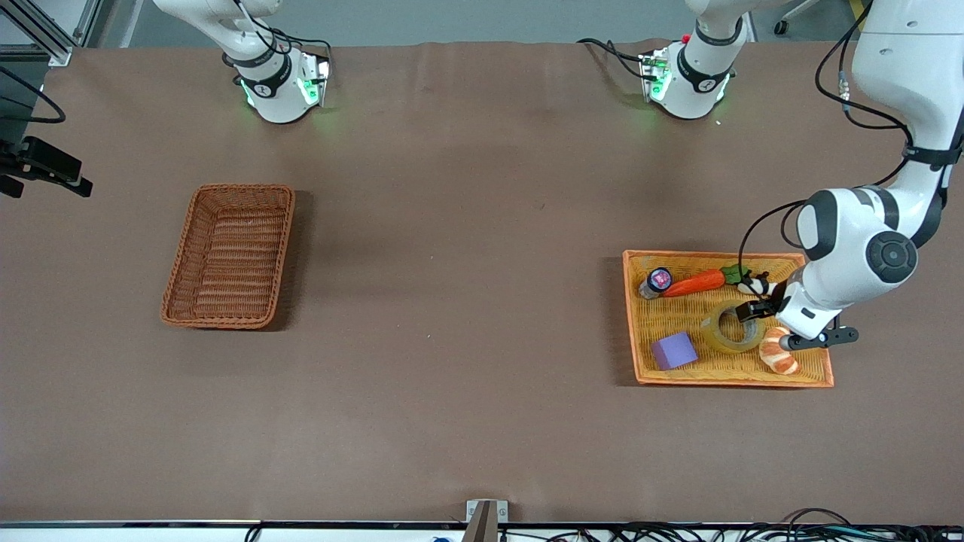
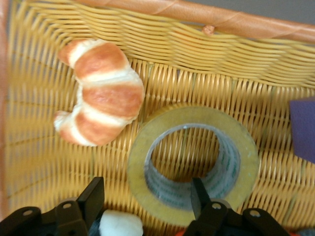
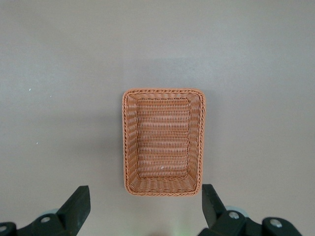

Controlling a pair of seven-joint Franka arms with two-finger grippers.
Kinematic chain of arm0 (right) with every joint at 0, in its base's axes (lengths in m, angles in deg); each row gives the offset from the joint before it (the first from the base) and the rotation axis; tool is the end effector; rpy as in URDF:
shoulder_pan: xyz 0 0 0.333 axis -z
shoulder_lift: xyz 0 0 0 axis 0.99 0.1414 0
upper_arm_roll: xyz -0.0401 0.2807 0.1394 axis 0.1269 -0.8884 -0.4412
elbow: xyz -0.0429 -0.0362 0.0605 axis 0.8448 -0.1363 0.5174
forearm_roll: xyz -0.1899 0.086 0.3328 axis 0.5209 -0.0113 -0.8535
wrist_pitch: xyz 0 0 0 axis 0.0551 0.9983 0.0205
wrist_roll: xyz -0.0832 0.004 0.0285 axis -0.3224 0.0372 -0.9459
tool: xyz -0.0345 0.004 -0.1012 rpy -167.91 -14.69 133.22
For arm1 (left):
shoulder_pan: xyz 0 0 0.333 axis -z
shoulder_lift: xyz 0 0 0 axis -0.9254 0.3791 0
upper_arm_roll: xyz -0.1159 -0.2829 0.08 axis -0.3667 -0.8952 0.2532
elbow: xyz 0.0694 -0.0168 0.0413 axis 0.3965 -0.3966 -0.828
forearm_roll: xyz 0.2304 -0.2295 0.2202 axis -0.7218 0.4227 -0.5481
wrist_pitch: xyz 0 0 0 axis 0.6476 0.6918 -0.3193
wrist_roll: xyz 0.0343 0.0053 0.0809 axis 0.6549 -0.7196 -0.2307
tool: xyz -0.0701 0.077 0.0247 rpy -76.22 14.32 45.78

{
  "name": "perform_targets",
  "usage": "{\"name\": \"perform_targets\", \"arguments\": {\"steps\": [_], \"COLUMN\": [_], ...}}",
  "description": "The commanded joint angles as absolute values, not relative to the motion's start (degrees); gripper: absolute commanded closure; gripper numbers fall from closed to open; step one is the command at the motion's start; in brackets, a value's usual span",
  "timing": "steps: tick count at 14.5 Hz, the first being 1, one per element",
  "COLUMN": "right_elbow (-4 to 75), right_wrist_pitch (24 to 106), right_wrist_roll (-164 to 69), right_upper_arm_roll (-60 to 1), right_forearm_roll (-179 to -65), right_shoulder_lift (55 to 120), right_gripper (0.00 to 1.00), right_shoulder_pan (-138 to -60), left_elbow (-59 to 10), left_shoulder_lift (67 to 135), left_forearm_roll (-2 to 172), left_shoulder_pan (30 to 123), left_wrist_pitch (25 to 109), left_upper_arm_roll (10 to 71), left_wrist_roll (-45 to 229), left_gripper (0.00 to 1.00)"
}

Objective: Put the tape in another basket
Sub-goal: 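Grasp the tape roll rim with the left gripper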

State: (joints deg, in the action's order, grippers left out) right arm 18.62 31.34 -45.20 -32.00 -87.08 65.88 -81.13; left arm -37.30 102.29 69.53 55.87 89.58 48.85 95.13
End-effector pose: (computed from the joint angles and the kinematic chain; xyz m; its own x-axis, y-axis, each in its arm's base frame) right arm 0.5495 -0.0339 0.6593 0.9993 -0.0133 -0.0357 -0.0143 -0.9995 -0.0277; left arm 0.6154 0.0239 0.2343 0.9908 0.1356 -0.0026 0.1356 -0.9907 0.0079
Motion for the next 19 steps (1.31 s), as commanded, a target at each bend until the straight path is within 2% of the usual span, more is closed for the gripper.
{"name": "perform_targets", "arguments": {"steps": [1, 3, 5, 6, 7, 10, 12, 14, 16, 19], "right_elbow": [18.0, 18.0, 18.0, 18.0, 18.0, 18.0, 18.0, 18.0, 18.0, 18.0], "right_wrist_pitch": [30.7, 30.7, 30.7, 30.7, 30.7, 30.7, 30.7, 30.7, 30.7, 30.7], "right_wrist_roll": [-45.8, -45.8, -45.8, -45.8, -45.8, -45.8, -45.8, -45.8, -45.8, -45.8], "right_upper_arm_roll": [-32.9, -32.9, -32.9, -32.9, -32.9, -32.9, -32.9, -32.9, -32.9, -32.9], "right_forearm_roll": [-86.9, -86.9, -86.9, -86.9, -86.9, -86.9, -86.9, -86.9, -86.9, -86.9], "right_shoulder_lift": [66.1, 66.1, 66.1, 66.1, 66.1, 66.1, 66.1, 66.1, 66.1, 66.1], "right_gripper": [0.0, 0.0, 0.0, 0.0, 0.0, 0.0, 0.0, 0.0, 0.0, 0.0], "right_shoulder_pan": [-80.0, -80.0, -80.0, -80.0, -79.9, -79.9, -79.9, -79.9, -79.9, -79.9], "left_elbow": [-37.3, -37.0, -36.8, -36.5, -36.4, -35.1, -31.7, -23.9, -18.5, -17.6], "left_shoulder_lift": [104.3, 105.2, 105.3, 105.0, 104.3, 99.2, 95.4, 95.3, 95.9, 98.1], "left_forearm_roll": [68.9, 68.8, 68.7, 68.7, 68.7, 68.3, 68.3, 69.2, 70.2, 70.0], "left_shoulder_pan": [55.9, 55.6, 55.3, 55.2, 55.3, 55.3, 56.3, 56.8, 57.6, 63.5], "left_wrist_pitch": [92.7, 92.8, 92.8, 92.8, 92.6, 91.4, 83.4, 71.4, 63.5, 62.8], "left_upper_arm_roll": [48.9, 48.9, 48.8, 48.8, 48.8, 48.7, 47.3, 41.7, 35.6, 30.7], "left_wrist_roll": [96.4, 96.4, 96.4, 96.4, 96.3, 95.7, 96.0, 96.4, 102.1, 115.6], "left_gripper": [0.28, 0.52, 0.88, 0.97, 1.0, 1.0, 1.0, 1.0, 1.0, 1.0]}}
